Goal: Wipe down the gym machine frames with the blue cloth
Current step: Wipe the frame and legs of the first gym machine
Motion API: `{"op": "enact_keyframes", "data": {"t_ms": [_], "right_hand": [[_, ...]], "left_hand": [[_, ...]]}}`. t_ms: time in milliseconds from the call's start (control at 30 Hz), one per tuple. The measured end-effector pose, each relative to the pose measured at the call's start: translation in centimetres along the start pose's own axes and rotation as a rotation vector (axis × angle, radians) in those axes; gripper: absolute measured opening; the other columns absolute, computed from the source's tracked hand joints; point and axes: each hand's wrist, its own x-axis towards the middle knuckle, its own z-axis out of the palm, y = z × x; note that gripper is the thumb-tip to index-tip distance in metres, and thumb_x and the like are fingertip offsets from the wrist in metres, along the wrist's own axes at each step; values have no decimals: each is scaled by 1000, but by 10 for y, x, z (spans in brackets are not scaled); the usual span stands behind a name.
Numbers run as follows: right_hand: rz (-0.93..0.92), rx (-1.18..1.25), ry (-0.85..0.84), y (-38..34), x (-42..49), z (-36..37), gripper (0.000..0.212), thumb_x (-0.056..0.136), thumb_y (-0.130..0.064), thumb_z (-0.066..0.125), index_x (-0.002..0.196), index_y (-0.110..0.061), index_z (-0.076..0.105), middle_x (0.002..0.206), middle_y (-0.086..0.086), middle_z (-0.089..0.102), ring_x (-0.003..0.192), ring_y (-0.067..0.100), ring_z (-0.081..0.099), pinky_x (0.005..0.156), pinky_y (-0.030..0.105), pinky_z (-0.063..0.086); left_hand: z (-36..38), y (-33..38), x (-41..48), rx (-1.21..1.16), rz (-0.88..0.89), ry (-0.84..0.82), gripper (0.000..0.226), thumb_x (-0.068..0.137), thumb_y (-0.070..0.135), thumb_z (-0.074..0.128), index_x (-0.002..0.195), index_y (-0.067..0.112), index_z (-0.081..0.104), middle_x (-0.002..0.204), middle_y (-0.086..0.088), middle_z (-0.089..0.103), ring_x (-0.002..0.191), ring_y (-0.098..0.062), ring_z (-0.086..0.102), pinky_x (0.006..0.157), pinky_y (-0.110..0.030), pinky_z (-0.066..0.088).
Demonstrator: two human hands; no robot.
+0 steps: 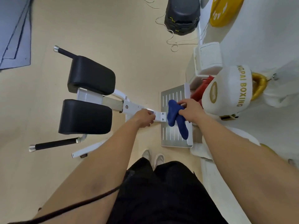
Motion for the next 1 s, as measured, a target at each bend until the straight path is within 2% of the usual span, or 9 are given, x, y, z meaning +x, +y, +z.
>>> {"op": "enact_keyframes", "data": {"t_ms": [100, 233, 400, 500, 633, 767, 867, 933, 1000], "right_hand": [[-14, -16, -68, 13, 12, 17, 37, 92, -5, 58, 123, -23, 60, 108, 2, 65, 99, 21, 62, 83, 31, 51], [-29, -62, -138, 39, 33, 53, 34, 90, -5, 59, 118, -23, 62, 102, 2, 64, 92, 20, 62, 80, 31, 52], [-80, -62, -270, 87, 74, 113, 38, 85, -1, 60, 116, -24, 64, 97, -3, 62, 91, 22, 63, 85, 42, 58], [-101, -65, -303, 121, 101, 151, 38, 83, -1, 60, 107, -30, 63, 99, -1, 64, 93, 23, 65, 81, 41, 59], [-59, -32, -306, 168, 140, 203, 40, 81, -1, 60, 109, -30, 64, 101, -9, 63, 94, 18, 64, 85, 47, 58], [-83, 4, -305, 195, 187, 252, 43, 82, 0, 60, 115, -27, 64, 101, -13, 63, 94, 17, 65, 86, 47, 58], [-156, 20, -312, 205, 230, 288, 44, 82, -3, 63, 117, -28, 64, 106, -11, 65, 96, 16, 66, 83, 48, 59], [-211, 42, -295, 207, 262, 310, 42, 81, -4, 63, 115, -29, 65, 107, -10, 67, 96, 16, 67, 81, 46, 60], [-266, 82, -263, 204, 292, 329, 39, 81, -7, 65, 112, -30, 66, 106, -10, 68, 96, 17, 69, 81, 45, 60]], "left_hand": [[25, -26, 8, -89, -67, 21, 24, 97, 24, 50, 107, 10, 67, 101, -6, 71, 80, -18, 65, 72, -29, 51], [70, -67, 13, -273, -174, 78, 19, 96, 22, 51, 101, 10, 65, 98, -8, 70, 73, -15, 60, 59, -24, 45], [136, -126, 44, -428, -275, 234, 18, 89, 28, 55, 97, 17, 67, 101, -4, 71, 94, -26, 67, 90, -38, 53], [181, -156, 67, -607, -337, 339, 21, 89, 30, 55, 102, 18, 66, 104, -1, 69, 97, -24, 67, 93, -43, 53], [237, -195, 110, -752, -367, 371, 29, 91, 34, 53, 115, 20, 62, 115, 0, 67, 102, -22, 66, 94, -44, 53], [252, -225, 168, -798, -289, 455, 41, 92, 36, 61, 131, 25, 53, 122, 7, 59, 101, -13, 60, 86, -28, 47], [244, -248, 212, -810, -151, 477, 57, 92, 37, 64, 144, 29, 43, 129, 13, 49, 111, -11, 55, 88, -25, 44], [237, -261, 246, -838, -60, 441, 53, 96, 40, 59, 145, 29, 43, 128, 15, 53, 115, -11, 56, 89, -23, 45], [231, -272, 282, -900, 12, 439, 49, 97, 43, 55, 144, 30, 45, 125, 12, 62, 115, -12, 60, 95, -29, 47]]}}
